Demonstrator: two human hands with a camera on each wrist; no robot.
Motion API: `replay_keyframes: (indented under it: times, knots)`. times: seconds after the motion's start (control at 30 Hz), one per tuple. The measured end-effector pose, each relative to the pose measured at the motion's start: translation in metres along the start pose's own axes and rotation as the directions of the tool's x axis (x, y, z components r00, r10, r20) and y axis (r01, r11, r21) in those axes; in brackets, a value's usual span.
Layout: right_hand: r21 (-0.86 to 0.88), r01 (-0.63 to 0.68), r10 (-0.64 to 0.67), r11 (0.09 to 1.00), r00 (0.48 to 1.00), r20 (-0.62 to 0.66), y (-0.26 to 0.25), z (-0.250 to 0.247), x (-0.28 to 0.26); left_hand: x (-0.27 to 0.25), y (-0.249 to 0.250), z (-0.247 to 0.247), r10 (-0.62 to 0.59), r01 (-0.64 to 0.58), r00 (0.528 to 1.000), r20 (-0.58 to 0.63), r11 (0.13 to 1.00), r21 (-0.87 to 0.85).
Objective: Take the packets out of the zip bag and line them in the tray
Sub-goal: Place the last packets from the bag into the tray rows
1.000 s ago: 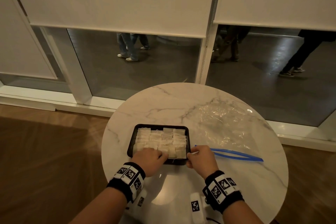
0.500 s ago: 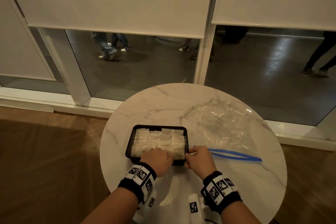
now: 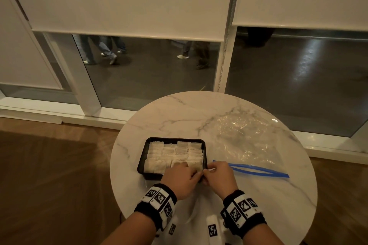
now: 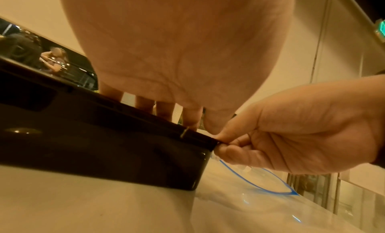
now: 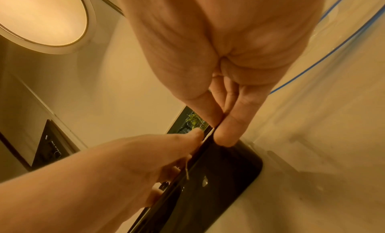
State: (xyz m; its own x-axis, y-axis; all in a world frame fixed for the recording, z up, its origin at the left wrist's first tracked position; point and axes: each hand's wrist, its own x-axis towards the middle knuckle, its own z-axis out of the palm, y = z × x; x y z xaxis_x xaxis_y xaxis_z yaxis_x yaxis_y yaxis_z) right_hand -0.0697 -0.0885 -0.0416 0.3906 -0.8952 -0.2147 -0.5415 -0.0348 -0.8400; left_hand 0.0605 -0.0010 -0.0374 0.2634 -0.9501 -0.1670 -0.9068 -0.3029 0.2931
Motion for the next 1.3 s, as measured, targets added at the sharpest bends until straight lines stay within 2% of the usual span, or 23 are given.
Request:
replay_keyframes:
  times: [0.1, 0.23, 0.5, 0.87, 1.1, 1.2, 1.27, 1.3]
  knots:
    - [0.024, -0.008, 0.008, 1.000, 1.000, 0.004, 0.000, 0.000, -0.001, -0.010, -0.017, -0.003, 0.028, -0.034, 0.990, -0.138, 0.998, -0.043]
    - [0.097, -0.049, 0.047, 0.994, 0.999, 0.024, -0.005, 0.006, 0.001, -0.020, -0.048, -0.007, 0.038, -0.057, 0.979, -0.202, 0.994, -0.088]
    - [0.213, -0.121, 0.105, 0.969, 0.991, 0.084, -0.023, 0.029, 0.010, -0.012, -0.076, -0.022, -0.005, -0.012, 0.978, -0.210, 0.997, -0.083]
    - [0.302, -0.150, 0.127, 0.941, 0.987, 0.096, -0.019, 0.031, 0.007, -0.011, -0.072, -0.024, -0.032, 0.028, 0.975, -0.219, 0.999, -0.024]
    - [0.354, -0.129, 0.083, 0.926, 0.986, 0.142, -0.016, 0.018, 0.002, -0.015, -0.064, -0.027, -0.062, 0.041, 0.970, -0.237, 0.995, -0.089]
    - [0.264, -0.046, 0.038, 0.963, 0.999, 0.036, -0.012, -0.014, 0.002, -0.015, -0.053, -0.029, -0.093, 0.026, 0.954, -0.284, 0.972, -0.232]
    - [0.169, 0.018, 0.008, 0.986, 0.988, -0.154, -0.005, -0.047, 0.007, -0.014, -0.045, -0.034, -0.078, -0.009, 0.948, -0.307, 0.962, -0.271]
    - [0.127, 0.035, 0.000, 0.991, 0.964, -0.266, 0.002, -0.066, 0.012, -0.013, -0.040, -0.037, -0.065, -0.027, 0.947, -0.314, 0.959, -0.282]
